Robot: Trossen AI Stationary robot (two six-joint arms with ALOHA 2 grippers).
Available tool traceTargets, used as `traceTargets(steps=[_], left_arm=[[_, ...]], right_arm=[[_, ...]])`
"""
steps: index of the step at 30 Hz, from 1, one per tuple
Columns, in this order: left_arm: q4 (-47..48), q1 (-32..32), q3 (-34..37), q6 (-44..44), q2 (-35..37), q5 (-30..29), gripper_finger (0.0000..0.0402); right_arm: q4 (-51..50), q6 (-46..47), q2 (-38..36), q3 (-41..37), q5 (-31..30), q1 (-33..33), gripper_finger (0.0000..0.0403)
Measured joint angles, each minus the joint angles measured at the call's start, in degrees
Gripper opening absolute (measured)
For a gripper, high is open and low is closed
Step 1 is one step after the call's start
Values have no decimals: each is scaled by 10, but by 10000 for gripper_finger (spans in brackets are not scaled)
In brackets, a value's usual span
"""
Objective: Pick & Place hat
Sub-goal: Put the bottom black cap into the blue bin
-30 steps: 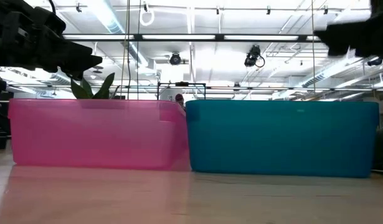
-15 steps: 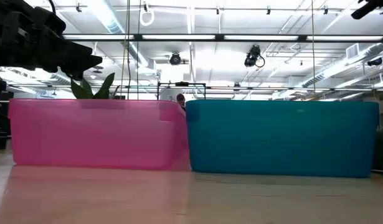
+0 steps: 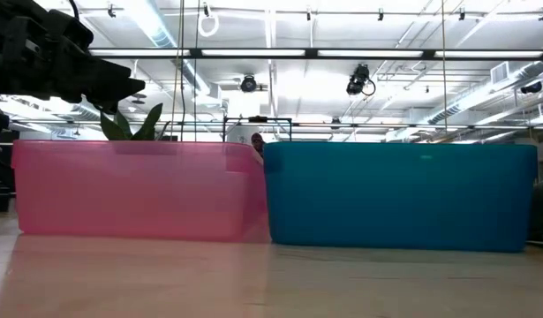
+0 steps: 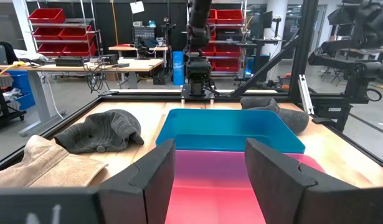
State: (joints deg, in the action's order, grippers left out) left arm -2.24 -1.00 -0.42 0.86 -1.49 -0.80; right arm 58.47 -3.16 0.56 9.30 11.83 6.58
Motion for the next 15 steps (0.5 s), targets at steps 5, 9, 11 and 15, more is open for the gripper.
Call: traceTargets(steps=[5,9,11,15], left_arm=[[0,0,0,0,0,0,197],[0,0,0,0,0,0,197],[0,0,0,0,0,0,197],[0,0,0,0,0,0,197]], right_arm=[[-137,45,13,93,107,0,197],[-157,92,65,147,152,0,197],[-156,101,99,172,162,0,197],[-157,103,176,232,162,0,197]])
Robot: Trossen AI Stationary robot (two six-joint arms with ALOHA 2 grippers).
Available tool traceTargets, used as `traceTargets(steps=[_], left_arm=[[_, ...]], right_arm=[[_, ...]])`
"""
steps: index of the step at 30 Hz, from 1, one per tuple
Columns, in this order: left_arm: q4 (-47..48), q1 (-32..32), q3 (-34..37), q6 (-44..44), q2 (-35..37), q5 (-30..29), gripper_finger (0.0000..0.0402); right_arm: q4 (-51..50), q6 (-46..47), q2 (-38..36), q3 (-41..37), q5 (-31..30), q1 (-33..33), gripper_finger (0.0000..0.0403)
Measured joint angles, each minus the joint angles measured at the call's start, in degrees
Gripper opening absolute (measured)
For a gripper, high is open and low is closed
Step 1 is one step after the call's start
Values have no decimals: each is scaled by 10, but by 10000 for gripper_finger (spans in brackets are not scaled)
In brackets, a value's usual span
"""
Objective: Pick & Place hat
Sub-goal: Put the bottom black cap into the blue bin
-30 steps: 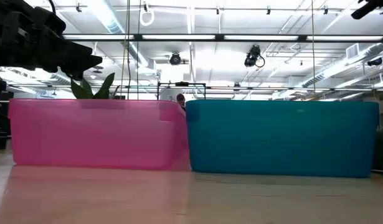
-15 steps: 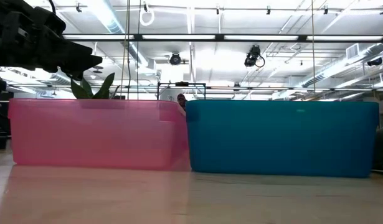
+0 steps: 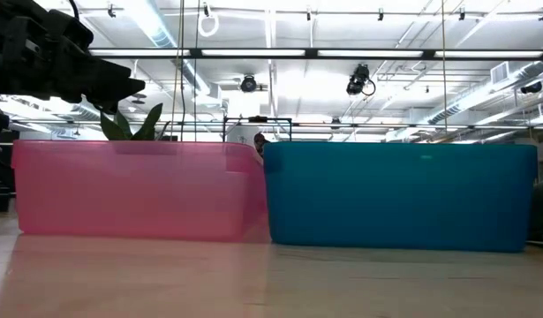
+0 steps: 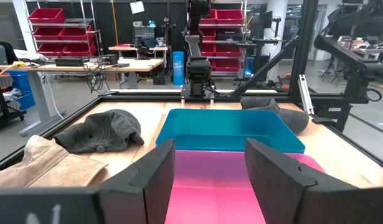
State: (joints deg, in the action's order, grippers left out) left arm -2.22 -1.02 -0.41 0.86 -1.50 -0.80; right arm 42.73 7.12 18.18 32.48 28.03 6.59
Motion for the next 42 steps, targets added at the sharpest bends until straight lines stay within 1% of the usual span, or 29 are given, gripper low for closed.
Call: traceTargets(steps=[6,9,11,17,20,25,28,32,35,37,42], left_arm=[[0,0,0,0,0,0,197],[0,0,0,0,0,0,197],[0,0,0,0,0,0,197],[0,0,0,0,0,0,197],[0,0,0,0,0,0,197],[0,0,0,0,0,0,197],[0,0,0,0,0,0,197],[0,0,0,0,0,0,197],[0,0,0,0,0,0,197],[0,0,0,0,0,0,197],[0,0,0,0,0,0,197]], right_arm=[[-10,61,107,126,2,0,197],[-60,53,146,202,33,0,197],[-130,40,167,258,45,0,197],[-372,14,228,416,44,0,197],[-455,18,258,479,44,0,197],[-562,51,309,577,34,0,197],[-658,55,338,640,13,0,197],[-801,55,376,722,-42,0,197],[-893,55,398,767,-64,0,197],[-936,59,409,786,-70,0,197],[-1019,92,423,801,-81,0,197]])
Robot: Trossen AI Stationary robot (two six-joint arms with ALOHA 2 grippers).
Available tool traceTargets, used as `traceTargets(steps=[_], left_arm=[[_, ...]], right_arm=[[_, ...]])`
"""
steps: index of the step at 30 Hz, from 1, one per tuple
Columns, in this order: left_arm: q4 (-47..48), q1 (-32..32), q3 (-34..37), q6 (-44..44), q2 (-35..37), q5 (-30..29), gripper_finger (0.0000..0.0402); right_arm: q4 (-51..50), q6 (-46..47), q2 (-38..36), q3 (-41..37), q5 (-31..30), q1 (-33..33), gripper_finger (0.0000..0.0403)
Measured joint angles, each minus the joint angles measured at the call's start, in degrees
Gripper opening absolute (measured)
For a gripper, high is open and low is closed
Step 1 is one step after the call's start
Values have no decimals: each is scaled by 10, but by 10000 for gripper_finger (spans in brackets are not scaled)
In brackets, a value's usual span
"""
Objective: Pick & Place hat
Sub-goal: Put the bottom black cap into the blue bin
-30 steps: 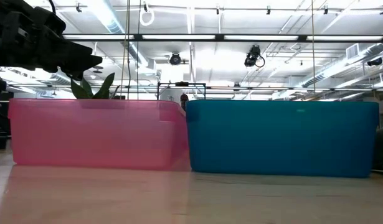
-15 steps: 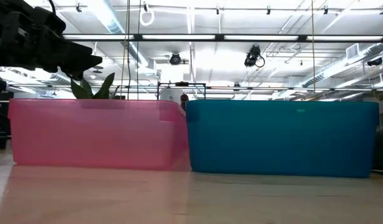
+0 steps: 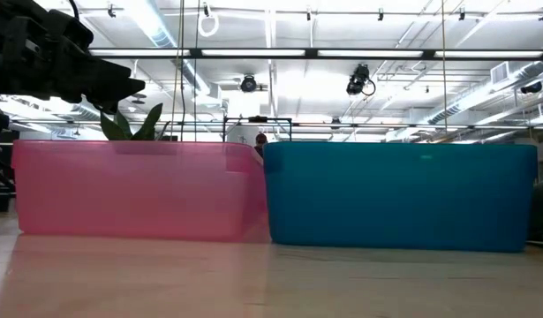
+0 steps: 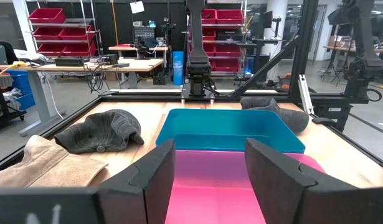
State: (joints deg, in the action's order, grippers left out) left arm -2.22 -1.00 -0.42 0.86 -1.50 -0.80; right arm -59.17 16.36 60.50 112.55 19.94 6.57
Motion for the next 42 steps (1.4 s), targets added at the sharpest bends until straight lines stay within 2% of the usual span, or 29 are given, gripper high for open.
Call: traceTargets(steps=[9,21,32,42], left_arm=[[0,0,0,0,0,0,197],[0,0,0,0,0,0,197],[0,0,0,0,0,0,197],[0,0,0,0,0,0,197]], right_arm=[[-123,48,37,0,-79,0,197],[-182,123,136,0,-92,22,197],[-221,225,217,0,-182,142,197],[-281,378,271,-1,-242,272,197]])
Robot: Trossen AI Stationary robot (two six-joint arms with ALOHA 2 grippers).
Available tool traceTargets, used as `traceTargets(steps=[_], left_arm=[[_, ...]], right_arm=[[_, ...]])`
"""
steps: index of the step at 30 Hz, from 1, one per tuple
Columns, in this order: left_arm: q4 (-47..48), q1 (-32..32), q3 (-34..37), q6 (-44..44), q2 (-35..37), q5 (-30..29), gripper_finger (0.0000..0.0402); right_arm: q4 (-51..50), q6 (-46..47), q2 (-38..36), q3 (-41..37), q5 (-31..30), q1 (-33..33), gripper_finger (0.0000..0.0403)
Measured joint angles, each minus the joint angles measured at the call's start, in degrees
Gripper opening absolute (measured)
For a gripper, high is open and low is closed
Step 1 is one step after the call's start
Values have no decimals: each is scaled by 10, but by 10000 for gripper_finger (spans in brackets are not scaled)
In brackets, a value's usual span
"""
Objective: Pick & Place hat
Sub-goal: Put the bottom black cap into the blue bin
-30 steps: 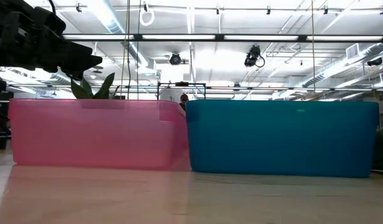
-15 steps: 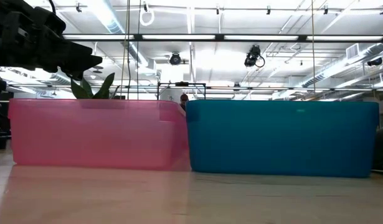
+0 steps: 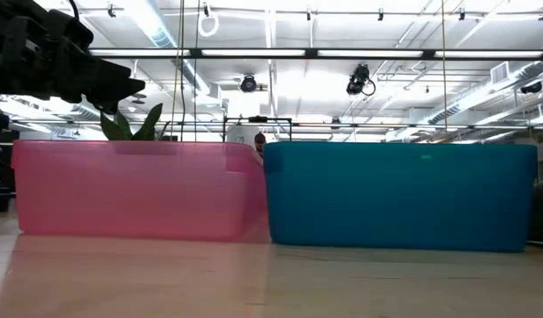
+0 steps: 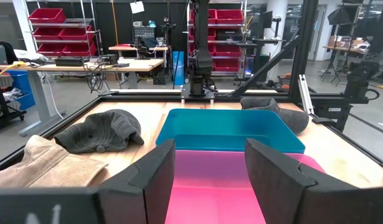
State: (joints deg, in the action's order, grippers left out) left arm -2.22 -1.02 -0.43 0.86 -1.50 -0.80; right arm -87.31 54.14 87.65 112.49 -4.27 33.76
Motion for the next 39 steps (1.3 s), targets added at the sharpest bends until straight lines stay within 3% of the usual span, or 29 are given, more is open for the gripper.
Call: traceTargets(steps=[4,16,22,39], left_arm=[[0,0,0,0,0,0,197],[0,0,0,0,0,0,197],[0,0,0,0,0,0,197],[0,0,0,0,0,0,197]], right_arm=[[-28,55,26,0,-4,39,197],[-26,107,64,-10,-43,89,197],[-19,157,64,-76,-43,103,197],[77,175,64,-289,-23,113,197]])
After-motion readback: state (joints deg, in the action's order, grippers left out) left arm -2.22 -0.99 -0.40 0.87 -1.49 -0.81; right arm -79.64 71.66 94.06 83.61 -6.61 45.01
